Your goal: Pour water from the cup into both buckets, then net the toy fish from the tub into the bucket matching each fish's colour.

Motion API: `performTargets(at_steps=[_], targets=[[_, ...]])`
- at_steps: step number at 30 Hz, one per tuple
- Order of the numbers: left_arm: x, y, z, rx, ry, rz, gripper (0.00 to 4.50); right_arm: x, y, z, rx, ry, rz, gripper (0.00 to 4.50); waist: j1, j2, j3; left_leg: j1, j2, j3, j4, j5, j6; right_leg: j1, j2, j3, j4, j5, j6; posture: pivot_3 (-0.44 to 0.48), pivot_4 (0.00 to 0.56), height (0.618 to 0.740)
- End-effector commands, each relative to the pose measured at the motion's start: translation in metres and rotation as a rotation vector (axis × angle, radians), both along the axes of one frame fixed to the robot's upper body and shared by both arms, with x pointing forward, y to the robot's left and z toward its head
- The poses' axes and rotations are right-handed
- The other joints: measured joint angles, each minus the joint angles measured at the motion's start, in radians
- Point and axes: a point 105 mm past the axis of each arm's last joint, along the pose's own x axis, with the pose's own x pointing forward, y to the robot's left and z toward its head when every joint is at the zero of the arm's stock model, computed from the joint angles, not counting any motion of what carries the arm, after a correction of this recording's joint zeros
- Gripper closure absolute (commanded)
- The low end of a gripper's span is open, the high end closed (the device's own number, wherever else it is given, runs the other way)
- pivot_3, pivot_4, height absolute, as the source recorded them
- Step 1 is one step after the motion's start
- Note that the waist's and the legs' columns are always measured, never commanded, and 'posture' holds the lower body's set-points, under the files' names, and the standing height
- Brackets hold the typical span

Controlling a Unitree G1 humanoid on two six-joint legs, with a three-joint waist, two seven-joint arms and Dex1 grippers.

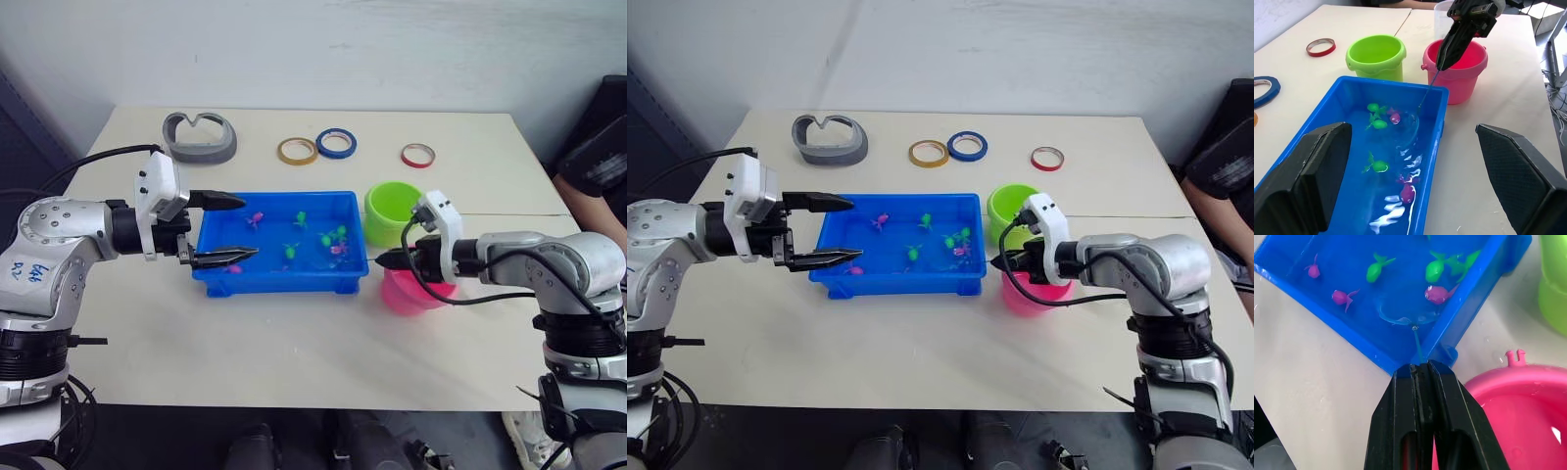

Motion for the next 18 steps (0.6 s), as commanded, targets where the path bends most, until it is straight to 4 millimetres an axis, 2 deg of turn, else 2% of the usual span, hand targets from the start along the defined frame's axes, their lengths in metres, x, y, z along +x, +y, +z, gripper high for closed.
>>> performTargets(at_steps=[1, 4, 8, 13, 18], targets=[[0.0, 0.0, 0.007, 0.003, -0.038, -0.006, 0.07, -0.012, 0.013, 0.015, 0.021, -0.077, 0.102, 4.5, -0.004, 0.0, 0.0, 0.0, 0.0, 0.0, 0.0, 0.0, 0.0, 0.0, 0.0, 0.0, 0.0, 0.0, 0.0, 0.0, 0.15, 0.74], [0.001, -0.002, 0.005, 0.004, -0.039, -0.01, 0.07, -0.011, 0.012, 0.012, 0.004, -0.075, 0.093, 4.5, -0.003, 0.0, 0.0, 0.0, 0.0, 0.0, 0.0, 0.0, 0.0, 0.0, 0.0, 0.0, 0.001, 0.0, 0.0, 0.0, 0.15, 0.74], [0.001, -0.003, 0.003, 0.007, -0.041, -0.017, 0.07, -0.006, -0.001, 0.004, -0.027, -0.032, 0.016, 4.5, -0.001, 0.0, 0.0, 0.0, 0.0, 0.0, 0.0, 0.0, 0.0, 0.0, 0.0, 0.0, 0.0, 0.0, 0.0, 0.0, 0.15, 0.74], [0.001, -0.003, 0.002, 0.012, -0.047, -0.019, 0.07, 0.004, -0.009, 0.004, 0.036, 0.039, -0.092, 4.5, -0.002, 0.0, 0.0, 0.0, 0.0, 0.0, 0.0, 0.0, 0.0, 0.0, 0.0, 0.0, 0.0, 0.0, 0.0, 0.0, 0.15, 0.74], [0.002, -0.004, 0.001, 0.014, -0.05, -0.017, 0.07, 0.019, -0.012, 0.008, 0.039, -0.02, -0.169, 4.5, -0.001, 0.0, 0.0, 0.0, 0.0, 0.0, 0.0, 0.0, 0.0, 0.0, 0.0, 0.0, 0.0, 0.0, 0.0, 0.0, 0.15, 0.74]])
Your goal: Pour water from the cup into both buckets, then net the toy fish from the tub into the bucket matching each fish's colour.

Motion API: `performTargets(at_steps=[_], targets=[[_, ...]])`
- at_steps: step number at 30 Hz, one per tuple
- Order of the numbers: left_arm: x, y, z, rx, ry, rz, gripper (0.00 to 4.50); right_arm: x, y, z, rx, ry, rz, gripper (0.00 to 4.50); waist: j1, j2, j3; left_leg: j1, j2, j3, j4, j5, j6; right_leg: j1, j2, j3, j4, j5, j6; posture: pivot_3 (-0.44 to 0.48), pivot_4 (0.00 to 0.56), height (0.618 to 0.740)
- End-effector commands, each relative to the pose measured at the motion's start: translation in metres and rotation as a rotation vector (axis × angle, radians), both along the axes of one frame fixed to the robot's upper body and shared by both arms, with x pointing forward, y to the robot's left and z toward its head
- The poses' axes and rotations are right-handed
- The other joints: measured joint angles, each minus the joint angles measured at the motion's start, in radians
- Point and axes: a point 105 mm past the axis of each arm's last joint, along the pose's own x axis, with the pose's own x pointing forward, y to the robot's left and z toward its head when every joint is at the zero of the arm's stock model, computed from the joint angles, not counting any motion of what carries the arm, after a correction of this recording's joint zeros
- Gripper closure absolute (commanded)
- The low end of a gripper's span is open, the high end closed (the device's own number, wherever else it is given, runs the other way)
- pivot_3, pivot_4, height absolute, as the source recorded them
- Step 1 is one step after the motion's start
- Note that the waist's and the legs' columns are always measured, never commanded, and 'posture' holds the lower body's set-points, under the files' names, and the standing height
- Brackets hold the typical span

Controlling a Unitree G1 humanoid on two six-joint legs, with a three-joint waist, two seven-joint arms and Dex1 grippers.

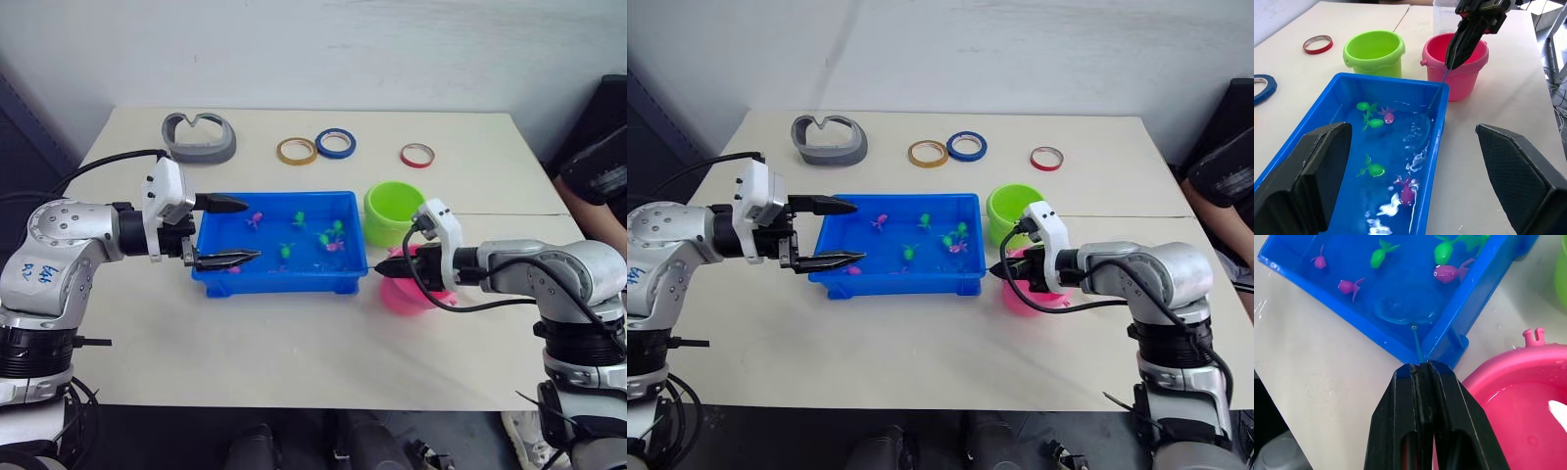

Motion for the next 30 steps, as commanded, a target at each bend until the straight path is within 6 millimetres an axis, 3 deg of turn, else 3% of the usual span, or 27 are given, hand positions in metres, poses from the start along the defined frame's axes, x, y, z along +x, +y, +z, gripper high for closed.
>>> performTargets(at_steps=[1, 6, 10, 20, 30], targets=[[-0.002, -0.002, 0.006, 0.0, -0.037, -0.011, 0.07, 0.012, -0.007, 0.011, -0.009, -0.084, -0.074, 4.5, 0.0, 0.0, 0.0, 0.0, 0.0, 0.0, 0.0, 0.0, 0.0, 0.0, 0.0, 0.0, 0.0, 0.0, 0.0, 0.0, 0.15, 0.74], [-0.003, -0.001, 0.006, -0.002, -0.037, -0.007, 0.07, 0.019, -0.003, 0.016, 0.015, -0.151, -0.136, 4.5, -0.001, 0.0, 0.0, 0.0, 0.0, 0.0, 0.0, 0.0, 0.0, 0.0, 0.0, 0.0, 0.0, 0.0, 0.0, 0.0, 0.15, 0.74], [-0.003, 0.0, 0.006, 0.0, -0.036, -0.005, 0.07, 0.005, 0.006, 0.01, -0.012, -0.176, -0.085, 4.5, 0.0, 0.0, 0.0, 0.0, 0.0, 0.0, -0.001, 0.0, 0.0, 0.0, 0.0, 0.0, 0.0, 0.0, 0.0, 0.0, 0.15, 0.74], [0.001, -0.003, 0.006, -0.004, -0.039, -0.015, 0.07, -0.003, -0.01, 0.003, -0.226, -0.361, 0.017, 4.5, 0.003, 0.0, 0.0, 0.0, 0.0, 0.0, -0.001, 0.0, 0.0, 0.0, 0.0, 0.0, -0.001, 0.0, 0.0, 0.0, 0.15, 0.74], [0.004, -0.005, 0.007, -0.004, -0.043, -0.027, 0.07, 0.003, -0.004, 0.001, -0.231, -0.408, 0.025, 4.5, 0.003, 0.0, 0.0, 0.0, 0.0, 0.0, -0.001, 0.0, 0.0, 0.0, 0.0, 0.0, -0.001, 0.0, 0.0, 0.0, 0.15, 0.74]])
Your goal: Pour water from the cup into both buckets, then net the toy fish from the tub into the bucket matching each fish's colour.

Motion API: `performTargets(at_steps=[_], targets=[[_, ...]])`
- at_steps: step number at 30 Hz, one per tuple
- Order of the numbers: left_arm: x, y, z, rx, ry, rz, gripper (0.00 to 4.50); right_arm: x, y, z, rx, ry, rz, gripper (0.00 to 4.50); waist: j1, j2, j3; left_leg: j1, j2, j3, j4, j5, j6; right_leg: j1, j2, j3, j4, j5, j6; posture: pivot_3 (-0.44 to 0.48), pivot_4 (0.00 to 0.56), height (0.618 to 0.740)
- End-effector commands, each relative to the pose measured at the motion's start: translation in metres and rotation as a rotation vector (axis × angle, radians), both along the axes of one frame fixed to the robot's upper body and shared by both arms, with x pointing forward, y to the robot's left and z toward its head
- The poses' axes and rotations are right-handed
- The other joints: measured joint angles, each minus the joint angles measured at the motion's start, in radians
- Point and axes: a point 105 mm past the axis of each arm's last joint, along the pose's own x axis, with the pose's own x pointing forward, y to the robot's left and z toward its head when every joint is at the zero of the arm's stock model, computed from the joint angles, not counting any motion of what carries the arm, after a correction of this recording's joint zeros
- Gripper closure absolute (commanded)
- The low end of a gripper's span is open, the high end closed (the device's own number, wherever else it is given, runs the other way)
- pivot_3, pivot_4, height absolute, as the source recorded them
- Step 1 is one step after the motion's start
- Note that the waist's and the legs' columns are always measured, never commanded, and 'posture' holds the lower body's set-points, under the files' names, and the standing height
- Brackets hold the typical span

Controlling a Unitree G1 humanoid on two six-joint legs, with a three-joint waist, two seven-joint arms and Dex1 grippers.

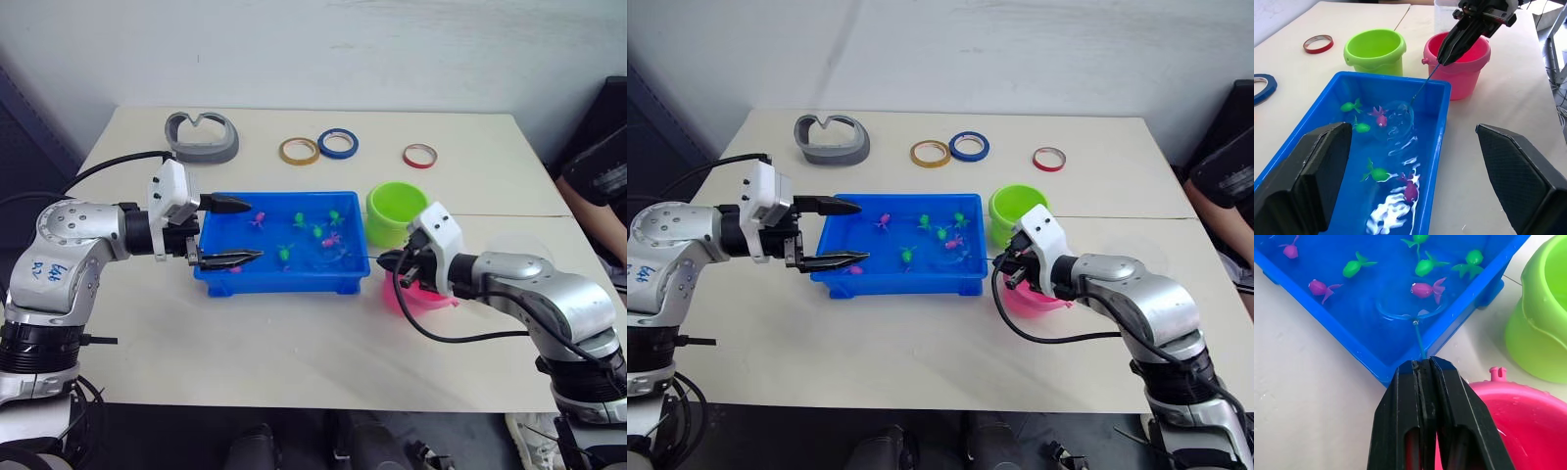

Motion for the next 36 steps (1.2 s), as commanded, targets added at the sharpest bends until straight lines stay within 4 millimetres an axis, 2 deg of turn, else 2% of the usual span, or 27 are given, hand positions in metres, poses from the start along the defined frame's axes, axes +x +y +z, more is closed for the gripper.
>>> performTargets(at_steps=[1, 9, 17, 25, 31, 36], targets=[[-0.001, -0.002, 0.011, 0.001, -0.053, -0.013, 0.07, 0.005, -0.006, 0.004, -0.044, -0.061, -0.017, 4.5, 0.0, 0.0, 0.0, 0.0, 0.0, 0.0, 0.0, 0.0, 0.0, 0.0, 0.0, 0.0, 0.0, 0.0, 0.0, 0.0, 0.15, 0.74], [0.003, 0.007, 0.01, -0.016, -0.047, 0.025, 0.07, -0.005, -0.006, 0.014, -0.048, -0.207, 0.065, 4.5, 0.002, 0.0, 0.0, 0.0, 0.0, 0.0, 0.0, 0.0, 0.0, 0.0, 0.0, 0.0, 0.0, 0.0, 0.0, 0.0, 0.15, 0.74], [0.007, -0.002, 0.015, -0.039, -0.046, -0.017, 0.07, -0.027, -0.007, 0.026, 0.036, -0.278, 0.102, 4.5, 0.001, 0.0, 0.0, 0.0, 0.0, 0.0, 0.0, 0.0, 0.0, 0.0, 0.0, 0.0, 0.001, 0.0, 0.0, 0.0, 0.15, 0.74], [0.012, -0.024, 0.017, -0.065, -0.016, -0.137, 0.07, -0.051, -0.025, 0.037, 0.097, -0.352, 0.037, 4.5, 0.006, 0.0, 0.0, 0.0, 0.0, 0.0, 0.001, 0.0, 0.0, 0.0, 0.0, 0.0, 0.001, 0.0, 0.0, 0.0, 0.15, 0.74], [0.008, -0.052, 0.016, -0.087, 0.009, -0.272, 0.07, -0.076, -0.038, 0.041, 0.136, -0.368, 0.005, 4.5, 0.018, 0.0, 0.0, 0.0, 0.0, 0.001, 0.001, 0.0, 0.0, 0.0, 0.0, 0.001, 0.001, 0.0, 0.0, 0.0, 0.15, 0.74], [0.002, -0.073, 0.015, -0.098, 0.026, -0.383, 0.07, -0.099, -0.062, 0.048, 0.136, -0.384, -0.097, 4.5, 0.026, 0.0, 0.0, 0.0, 0.0, 0.001, 0.001, 0.0, 0.0, 0.0, 0.001, 0.001, 0.002, 0.0, 0.0, 0.0, 0.15, 0.74]])
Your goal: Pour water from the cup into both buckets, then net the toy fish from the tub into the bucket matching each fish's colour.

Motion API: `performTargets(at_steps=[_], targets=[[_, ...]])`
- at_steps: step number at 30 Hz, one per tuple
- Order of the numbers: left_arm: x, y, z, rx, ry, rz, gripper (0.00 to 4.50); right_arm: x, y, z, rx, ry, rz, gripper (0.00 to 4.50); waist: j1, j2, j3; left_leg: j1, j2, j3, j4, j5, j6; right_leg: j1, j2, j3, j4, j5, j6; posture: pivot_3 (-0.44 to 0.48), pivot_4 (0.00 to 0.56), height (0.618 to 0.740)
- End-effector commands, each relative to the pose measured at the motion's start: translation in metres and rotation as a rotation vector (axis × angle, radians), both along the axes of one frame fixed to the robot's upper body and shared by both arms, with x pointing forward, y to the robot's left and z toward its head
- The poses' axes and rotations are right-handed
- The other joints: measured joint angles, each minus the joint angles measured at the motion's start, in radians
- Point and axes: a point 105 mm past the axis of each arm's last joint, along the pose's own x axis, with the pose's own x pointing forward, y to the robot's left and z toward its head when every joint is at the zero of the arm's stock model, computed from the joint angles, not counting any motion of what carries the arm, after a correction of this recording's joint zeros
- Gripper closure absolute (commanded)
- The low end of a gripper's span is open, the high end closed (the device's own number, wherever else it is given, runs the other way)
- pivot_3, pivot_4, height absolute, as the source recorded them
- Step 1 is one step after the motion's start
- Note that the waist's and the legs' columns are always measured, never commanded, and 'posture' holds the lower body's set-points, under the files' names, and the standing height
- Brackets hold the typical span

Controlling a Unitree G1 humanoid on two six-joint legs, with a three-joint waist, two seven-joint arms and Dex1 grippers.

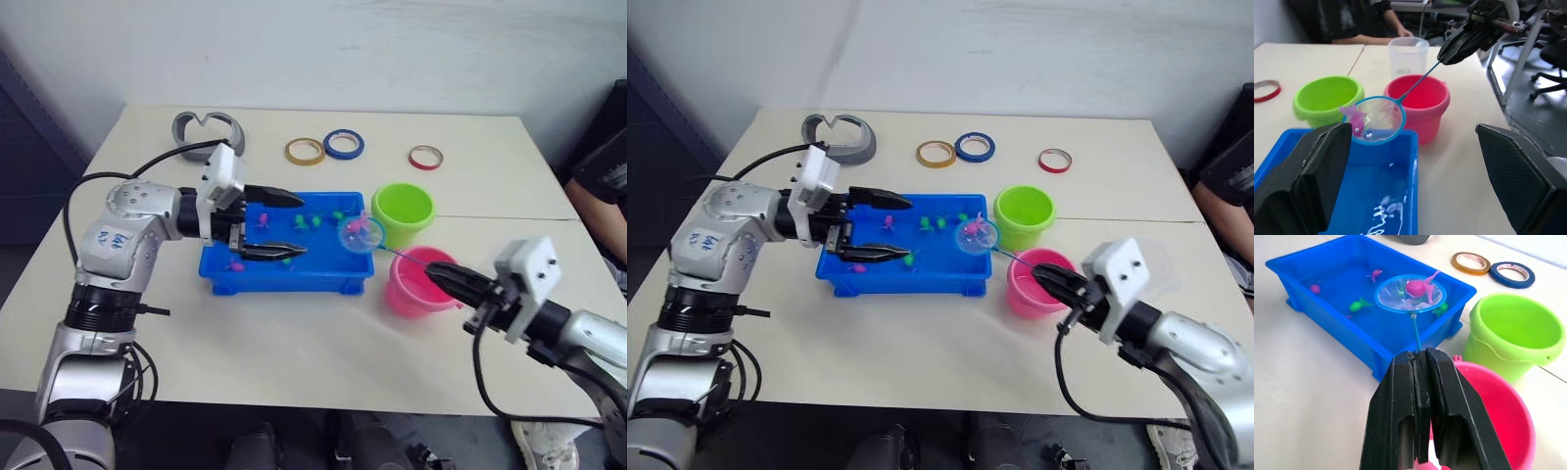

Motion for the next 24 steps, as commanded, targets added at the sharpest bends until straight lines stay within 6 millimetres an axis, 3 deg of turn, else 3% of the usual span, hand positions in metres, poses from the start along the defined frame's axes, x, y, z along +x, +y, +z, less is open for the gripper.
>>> performTargets(at_steps=[1, 10, 21, 24], targets=[[-0.007, -0.011, 0.007, -0.007, -0.028, -0.081, 0.07, -0.016, -0.015, 0.018, 0.0, -0.078, -0.06, 4.5, -0.002, 0.0, 0.0, 0.0, 0.0, 0.0, 0.0, 0.0, 0.0, 0.0, 0.0, 0.0, 0.0, 0.0, 0.0, 0.0, 0.15, 0.74], [-0.007, -0.029, 0.007, -0.01, -0.037, -0.178, 0.07, -0.049, -0.057, 0.004, -0.219, -0.092, -0.211, 4.5, -0.003, 0.0, 0.0, 0.002, 0.0, 0.003, 0.0, 0.0, 0.0, 0.001, 0.002, 0.004, 0.0, 0.0, 0.0, 0.0, 0.15, 0.74], [-0.003, -0.031, 0.005, -0.013, -0.048, -0.192, 0.07, -0.05, -0.07, -0.008, -1.051, -0.484, -0.069, 4.5, -0.002, 0.001, -0.001, 0.003, -0.001, 0.005, -0.001, 0.0, 0.0, 0.001, 0.003, 0.008, 0.0, 0.0, 0.001, 0.0, 0.15, 0.74], [-0.003, -0.031, 0.006, -0.016, -0.051, -0.189, 0.07, -0.047, -0.071, -0.005, -1.2, -0.602, -0.011, 4.5, -0.002, 0.001, -0.001, 0.004, -0.001, 0.005, -0.001, 0.0, 0.0, 0.001, 0.004, 0.008, 0.001, 0.0, 0.001, 0.0, 0.15, 0.74]])
